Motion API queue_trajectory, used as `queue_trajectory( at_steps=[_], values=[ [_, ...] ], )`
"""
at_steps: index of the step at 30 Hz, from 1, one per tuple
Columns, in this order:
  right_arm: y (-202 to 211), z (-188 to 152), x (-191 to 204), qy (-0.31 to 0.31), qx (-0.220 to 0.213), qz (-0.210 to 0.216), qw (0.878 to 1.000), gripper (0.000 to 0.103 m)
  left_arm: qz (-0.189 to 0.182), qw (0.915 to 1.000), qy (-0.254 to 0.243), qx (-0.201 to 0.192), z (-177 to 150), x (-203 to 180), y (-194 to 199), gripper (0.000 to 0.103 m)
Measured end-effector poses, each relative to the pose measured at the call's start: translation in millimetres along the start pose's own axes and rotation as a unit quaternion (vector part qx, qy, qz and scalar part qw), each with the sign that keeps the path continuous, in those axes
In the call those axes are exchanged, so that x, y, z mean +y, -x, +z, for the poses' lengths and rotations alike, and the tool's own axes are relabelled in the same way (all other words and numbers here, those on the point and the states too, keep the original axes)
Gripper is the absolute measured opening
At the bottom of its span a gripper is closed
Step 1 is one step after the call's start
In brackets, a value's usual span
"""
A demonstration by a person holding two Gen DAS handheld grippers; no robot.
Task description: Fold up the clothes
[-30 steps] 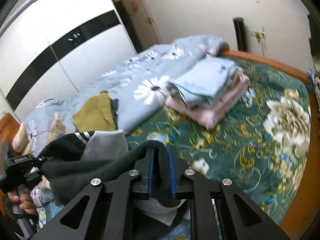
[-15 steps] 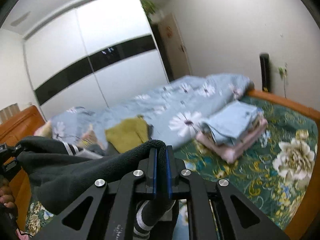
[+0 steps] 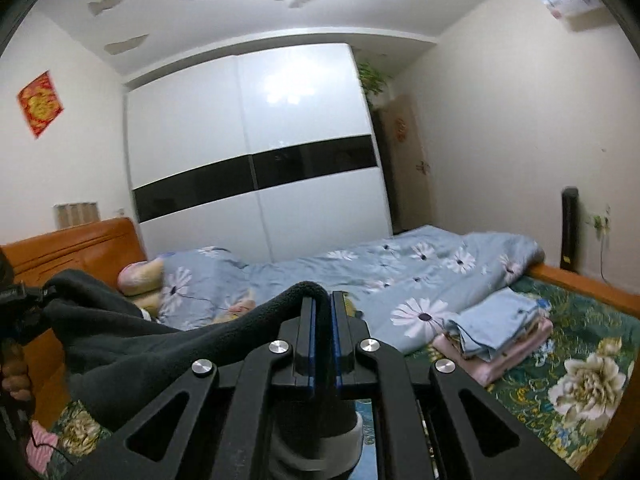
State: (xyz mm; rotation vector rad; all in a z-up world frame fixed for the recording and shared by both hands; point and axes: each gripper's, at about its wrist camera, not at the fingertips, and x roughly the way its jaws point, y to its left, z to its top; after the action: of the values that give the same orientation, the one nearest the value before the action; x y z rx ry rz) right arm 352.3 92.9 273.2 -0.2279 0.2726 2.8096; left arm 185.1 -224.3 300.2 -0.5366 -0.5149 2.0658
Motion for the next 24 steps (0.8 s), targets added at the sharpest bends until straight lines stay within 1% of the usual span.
queue_trajectory(
  at_steps=[3, 5, 7, 8, 9, 10, 11, 13, 16, 18, 19, 21, 22, 24],
  values=[
    [19.0, 14.5, 12.7, 0.005, -0.021, 0.022, 1.000, 0.006, -0.012, 0.9996, -0.018, -0.016, 16.0, -9.1, 15.1, 0.013],
    [22.2, 25.1, 12.0, -0.010, -0.025, 0.042, 0.999, 0.006, -0.009, 0.9996, -0.023, -0.016, 26.4, -10.5, 11.4, 0.014],
    [14.3, 33.3, 6.3, -0.022, -0.018, 0.044, 0.999, 0.006, 0.012, 0.9998, -0.018, 0.001, 29.2, -0.7, -10.4, 0.014],
    [4.1, 35.5, 2.0, -0.026, -0.007, 0.039, 0.999, 0.006, 0.025, 0.9995, -0.014, 0.011, 29.6, 5.6, -23.4, 0.014],
    [-8.6, 36.1, -2.6, -0.029, 0.009, 0.033, 0.999, 0.006, 0.038, 0.9989, -0.007, 0.025, 27.1, 14.6, -39.8, 0.014],
    [-25.9, 33.1, -7.5, -0.033, 0.034, 0.026, 0.999, 0.006, 0.055, 0.9975, 0.006, 0.045, 21.4, 28.1, -60.8, 0.014],
    [-44.0, 27.1, -12.3, -0.039, 0.061, 0.021, 0.997, 0.006, 0.074, 0.9944, 0.025, 0.071, 12.3, 46.9, -85.0, 0.014],
    [-89.7, 0.8, -26.3, -0.054, 0.129, 0.003, 0.990, 0.006, 0.113, 0.9831, 0.070, 0.126, -12.7, 91.4, -135.8, 0.014],
    [-144.0, -46.2, -46.0, -0.075, 0.210, -0.018, 0.975, 0.006, 0.162, 0.9589, 0.133, 0.191, -60.9, 155.0, -200.5, 0.014],
    [-177.9, -85.8, -64.2, -0.095, 0.263, -0.033, 0.960, 0.006, 0.189, 0.9417, 0.163, 0.226, -92.7, 187.8, -234.2, 0.014],
    [-190.2, -105.8, -74.4, -0.106, 0.285, -0.037, 0.952, 0.006, 0.196, 0.9350, 0.173, 0.240, -105.7, 198.3, -248.0, 0.014],
    [-211.1, -136.8, -92.5, -0.123, 0.322, -0.051, 0.937, 0.006, 0.201, 0.9272, 0.184, 0.257, -120.0, 212.7, -273.5, 0.014],
    [-219.4, -147.0, -101.2, -0.132, 0.334, -0.057, 0.932, 0.006, 0.201, 0.9260, 0.185, 0.260, -121.4, 216.8, -284.1, 0.014],
    [-231.7, -158.7, -117.2, -0.151, 0.348, -0.061, 0.923, 0.006, 0.201, 0.9267, 0.183, 0.259, -117.2, 221.5, -302.9, 0.014]
  ],
)
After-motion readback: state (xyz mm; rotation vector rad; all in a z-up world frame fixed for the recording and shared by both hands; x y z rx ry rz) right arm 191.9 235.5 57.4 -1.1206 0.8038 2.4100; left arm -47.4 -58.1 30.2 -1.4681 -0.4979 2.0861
